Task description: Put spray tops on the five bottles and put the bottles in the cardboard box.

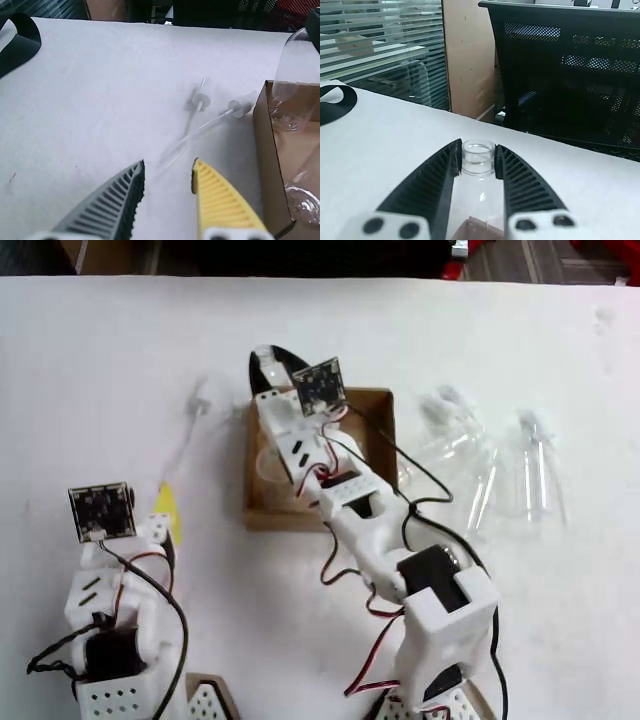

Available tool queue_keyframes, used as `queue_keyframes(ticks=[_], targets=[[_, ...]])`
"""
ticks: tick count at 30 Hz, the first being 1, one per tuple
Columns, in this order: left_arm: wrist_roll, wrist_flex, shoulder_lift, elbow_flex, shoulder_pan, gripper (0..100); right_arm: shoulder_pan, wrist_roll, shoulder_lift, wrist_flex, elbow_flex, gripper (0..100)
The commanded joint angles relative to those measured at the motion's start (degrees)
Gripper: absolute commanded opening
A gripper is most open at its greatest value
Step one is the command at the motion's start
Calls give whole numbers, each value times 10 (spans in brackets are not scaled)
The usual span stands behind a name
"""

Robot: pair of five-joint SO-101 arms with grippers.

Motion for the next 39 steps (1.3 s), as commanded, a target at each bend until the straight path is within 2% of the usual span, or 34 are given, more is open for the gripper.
queue_keyframes(ticks=[1, 4, 6, 12, 19, 24, 28, 34, 38, 39], targets=[[0, -13, -7, -4, 7, 158, 3, 11, -4, -11, -20, 62], [0, -13, -7, -4, 7, 158, 3, 7, -4, -10, -19, 149], [0, -13, -7, -4, 7, 158, 3, 7, -4, -10, -18, 170], [0, -13, -7, -4, 7, 158, 3, 7, -4, -10, -18, 132], [-1, -13, -7, -4, 7, 158, 5, 7, -13, -13, -18, 133], [-1, -14, -7, -4, 7, 158, 15, 7, -75, 6, -17, 133], [-1, -14, -7, -4, 7, 158, 24, 6, -167, 103, -18, 133], [-1, -14, -7, -4, 7, 158, 79, 5, -318, 319, -40, 125], [-1, -14, -7, -4, 7, 158, 116, 5, -366, 504, -84, 3], [-1, -14, -7, -4, 7, 158, 123, 5, -367, 551, -91, 26]])
